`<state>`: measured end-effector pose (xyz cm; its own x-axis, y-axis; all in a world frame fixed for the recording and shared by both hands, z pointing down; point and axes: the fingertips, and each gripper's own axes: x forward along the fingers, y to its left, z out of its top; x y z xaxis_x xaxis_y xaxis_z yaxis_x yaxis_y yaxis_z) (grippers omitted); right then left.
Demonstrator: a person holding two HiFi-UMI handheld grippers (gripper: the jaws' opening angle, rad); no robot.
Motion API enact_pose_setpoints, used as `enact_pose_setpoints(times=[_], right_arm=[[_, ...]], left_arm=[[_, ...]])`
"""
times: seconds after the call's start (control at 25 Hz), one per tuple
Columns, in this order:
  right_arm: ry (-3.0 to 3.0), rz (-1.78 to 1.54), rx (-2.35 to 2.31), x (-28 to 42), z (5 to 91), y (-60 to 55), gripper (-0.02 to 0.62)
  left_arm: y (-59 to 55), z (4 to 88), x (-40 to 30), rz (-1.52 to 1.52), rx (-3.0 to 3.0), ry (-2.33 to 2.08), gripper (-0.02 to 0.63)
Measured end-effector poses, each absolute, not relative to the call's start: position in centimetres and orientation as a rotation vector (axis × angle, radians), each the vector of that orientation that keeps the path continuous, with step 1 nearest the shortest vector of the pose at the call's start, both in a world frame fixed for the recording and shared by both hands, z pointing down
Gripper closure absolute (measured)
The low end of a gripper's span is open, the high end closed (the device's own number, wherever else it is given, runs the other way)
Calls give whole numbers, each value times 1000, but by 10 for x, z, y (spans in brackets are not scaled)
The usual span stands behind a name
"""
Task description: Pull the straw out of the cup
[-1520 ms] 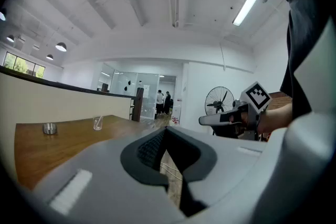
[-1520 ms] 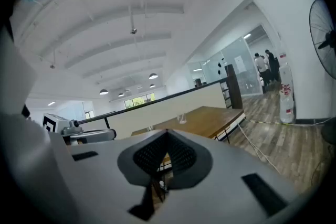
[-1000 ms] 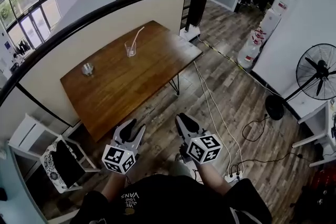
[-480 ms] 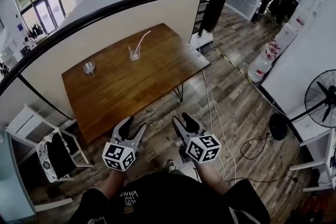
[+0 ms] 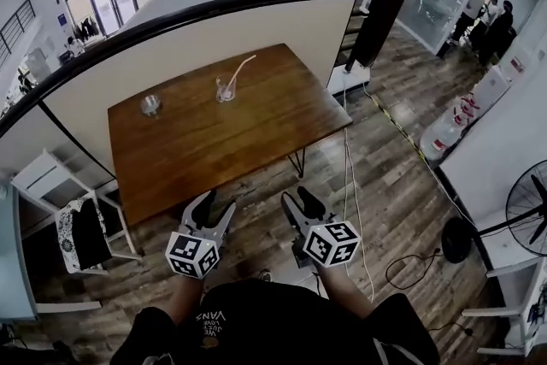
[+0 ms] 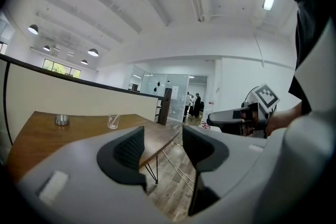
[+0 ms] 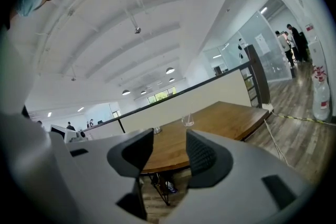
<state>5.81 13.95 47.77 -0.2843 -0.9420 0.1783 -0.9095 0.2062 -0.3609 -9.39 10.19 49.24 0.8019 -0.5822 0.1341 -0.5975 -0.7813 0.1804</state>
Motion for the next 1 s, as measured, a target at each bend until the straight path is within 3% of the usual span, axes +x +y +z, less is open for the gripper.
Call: enact_pose_setpoints(times=[0.48, 1.0], right_arm=[[2407, -697, -1740, 92, 492, 111, 434], [2350, -726, -1834, 131, 503, 35, 434]], left_arm=[[86, 505, -68, 152, 2706, -1007, 393], [-18, 512, -15, 156, 2743, -883, 393]])
